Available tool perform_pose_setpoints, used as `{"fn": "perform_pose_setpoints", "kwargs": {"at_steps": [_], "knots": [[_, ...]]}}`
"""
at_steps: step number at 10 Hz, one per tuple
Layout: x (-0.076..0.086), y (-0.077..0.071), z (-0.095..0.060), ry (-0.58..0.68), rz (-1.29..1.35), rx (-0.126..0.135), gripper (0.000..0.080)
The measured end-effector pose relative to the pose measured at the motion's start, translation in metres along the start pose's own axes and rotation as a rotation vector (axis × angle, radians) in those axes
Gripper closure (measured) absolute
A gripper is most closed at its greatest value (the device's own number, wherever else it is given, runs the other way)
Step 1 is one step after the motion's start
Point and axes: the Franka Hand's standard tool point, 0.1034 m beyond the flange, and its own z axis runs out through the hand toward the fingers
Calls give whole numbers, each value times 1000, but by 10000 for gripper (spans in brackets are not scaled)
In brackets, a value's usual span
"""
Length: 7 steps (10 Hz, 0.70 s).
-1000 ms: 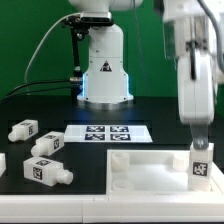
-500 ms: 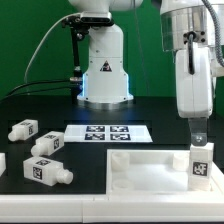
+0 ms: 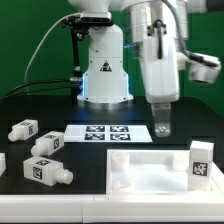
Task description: Assemble square table
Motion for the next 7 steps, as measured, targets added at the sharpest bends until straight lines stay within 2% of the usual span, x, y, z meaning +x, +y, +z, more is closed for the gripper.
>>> {"fn": "perform_pose_setpoints", "kwargs": {"at_steps": [2, 3, 4, 5, 6, 7], "knots": [[0, 1, 1, 1, -6, -2, 151], [7, 3, 2, -11, 27, 5, 151], [34, 10, 4, -26, 125, 11, 151], [64, 23, 9, -23, 177, 5, 151], [92, 30, 15, 3, 222, 24, 151], [114, 28, 19, 55, 225, 69, 151]]}}
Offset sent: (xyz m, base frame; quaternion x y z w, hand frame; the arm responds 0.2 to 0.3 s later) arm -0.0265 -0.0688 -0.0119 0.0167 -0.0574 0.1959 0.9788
